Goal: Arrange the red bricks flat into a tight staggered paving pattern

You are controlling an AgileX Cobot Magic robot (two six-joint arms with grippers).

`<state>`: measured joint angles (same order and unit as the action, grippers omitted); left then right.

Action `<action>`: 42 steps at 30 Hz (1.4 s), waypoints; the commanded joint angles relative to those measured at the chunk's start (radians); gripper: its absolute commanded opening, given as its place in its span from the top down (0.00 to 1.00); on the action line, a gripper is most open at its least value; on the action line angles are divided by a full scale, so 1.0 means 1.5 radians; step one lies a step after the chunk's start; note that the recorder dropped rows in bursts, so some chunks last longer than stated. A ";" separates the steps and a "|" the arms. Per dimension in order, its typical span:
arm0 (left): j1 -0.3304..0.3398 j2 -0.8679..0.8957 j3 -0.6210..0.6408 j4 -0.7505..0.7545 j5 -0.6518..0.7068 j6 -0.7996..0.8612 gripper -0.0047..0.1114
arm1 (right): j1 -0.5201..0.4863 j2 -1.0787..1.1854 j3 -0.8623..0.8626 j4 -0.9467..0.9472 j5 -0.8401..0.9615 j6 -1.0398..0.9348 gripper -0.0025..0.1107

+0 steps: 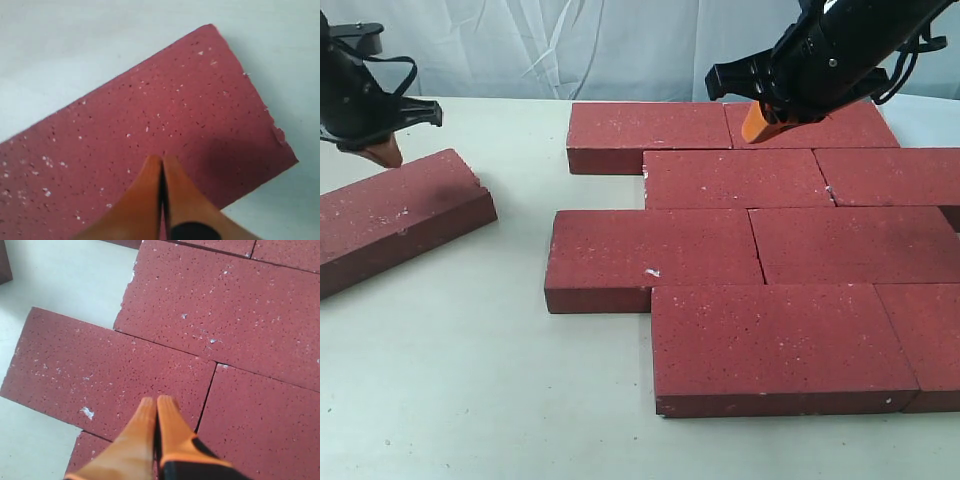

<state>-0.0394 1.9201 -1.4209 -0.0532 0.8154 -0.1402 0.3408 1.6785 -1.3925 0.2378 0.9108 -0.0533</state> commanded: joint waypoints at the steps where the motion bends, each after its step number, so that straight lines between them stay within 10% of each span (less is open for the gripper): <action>1: -0.002 -0.001 0.040 -0.009 -0.047 -0.109 0.96 | 0.000 -0.007 0.004 0.000 -0.005 -0.004 0.99; 13: 0.000 -0.001 0.096 0.090 -0.088 -0.238 0.94 | 0.000 -0.007 0.004 0.002 -0.003 -0.004 0.99; 23: 0.000 -0.001 0.096 0.091 -0.098 -0.233 0.58 | 0.000 -0.007 0.004 0.002 -0.005 -0.004 0.99; 42: 0.000 0.085 0.132 0.086 -0.194 -0.068 0.56 | 0.000 -0.007 0.004 0.002 -0.006 -0.016 0.99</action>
<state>-0.0394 1.9778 -1.2373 0.1103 0.5515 -0.3152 0.3408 1.6785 -1.3925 0.2418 0.9108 -0.0669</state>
